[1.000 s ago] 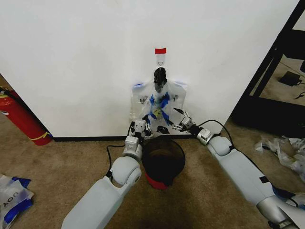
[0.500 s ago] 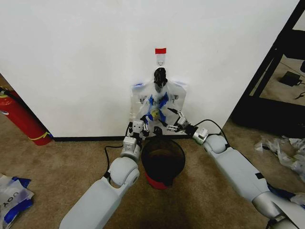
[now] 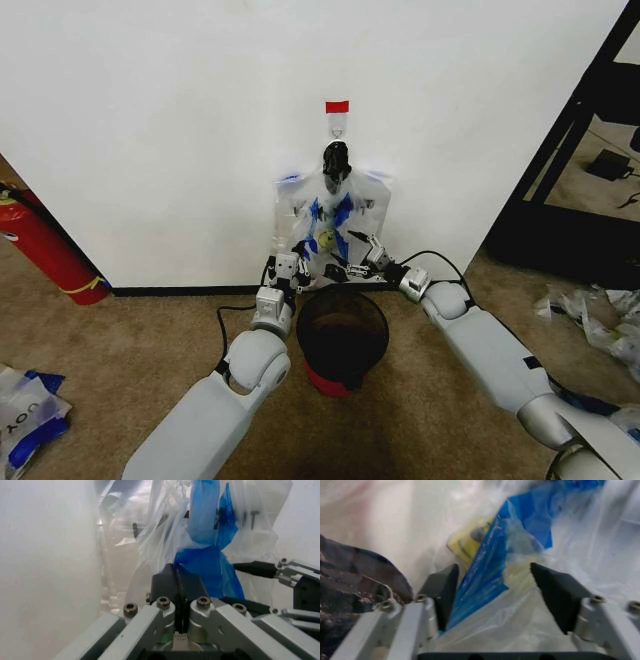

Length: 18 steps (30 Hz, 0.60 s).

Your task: Pick up the garbage bag from the wall and place it over the trash bin.

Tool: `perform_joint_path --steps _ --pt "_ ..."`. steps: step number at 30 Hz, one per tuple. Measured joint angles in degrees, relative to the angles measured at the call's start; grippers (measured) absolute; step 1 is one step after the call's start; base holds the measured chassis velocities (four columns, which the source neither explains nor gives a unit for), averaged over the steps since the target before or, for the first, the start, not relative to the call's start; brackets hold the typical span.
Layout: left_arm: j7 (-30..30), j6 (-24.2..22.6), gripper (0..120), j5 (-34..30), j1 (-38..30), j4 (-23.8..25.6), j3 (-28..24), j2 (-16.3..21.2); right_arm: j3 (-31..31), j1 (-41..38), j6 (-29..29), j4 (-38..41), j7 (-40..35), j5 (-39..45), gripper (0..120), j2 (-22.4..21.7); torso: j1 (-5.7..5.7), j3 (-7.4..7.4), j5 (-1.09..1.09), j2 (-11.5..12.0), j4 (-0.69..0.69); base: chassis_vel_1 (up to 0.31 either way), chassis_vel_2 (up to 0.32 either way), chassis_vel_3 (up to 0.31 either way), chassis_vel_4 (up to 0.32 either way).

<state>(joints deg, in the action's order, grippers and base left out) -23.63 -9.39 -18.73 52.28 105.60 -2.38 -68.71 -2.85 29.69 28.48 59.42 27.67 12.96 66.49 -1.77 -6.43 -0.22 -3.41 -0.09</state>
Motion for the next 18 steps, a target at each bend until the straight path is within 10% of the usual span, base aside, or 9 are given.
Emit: perform_joint_path --steps 11,18 --pt "0.03 0.08 0 0.12 0.23 0.09 0.07 -0.07 -0.02 1.25 -0.99 2.26 -3.29 4.02 5 -1.2 0.0 0.0 0.0 0.0 0.0 0.0 0.0 0.0 0.0" --pt "0.07 0.2 0 0.19 0.99 1.45 0.45 -0.05 0.97 4.54 -1.15 7.04 -4.24 11.63 0 -3.22 0.0 0.0 0.0 0.0 0.0 0.0 0.0 0.0 0.0"
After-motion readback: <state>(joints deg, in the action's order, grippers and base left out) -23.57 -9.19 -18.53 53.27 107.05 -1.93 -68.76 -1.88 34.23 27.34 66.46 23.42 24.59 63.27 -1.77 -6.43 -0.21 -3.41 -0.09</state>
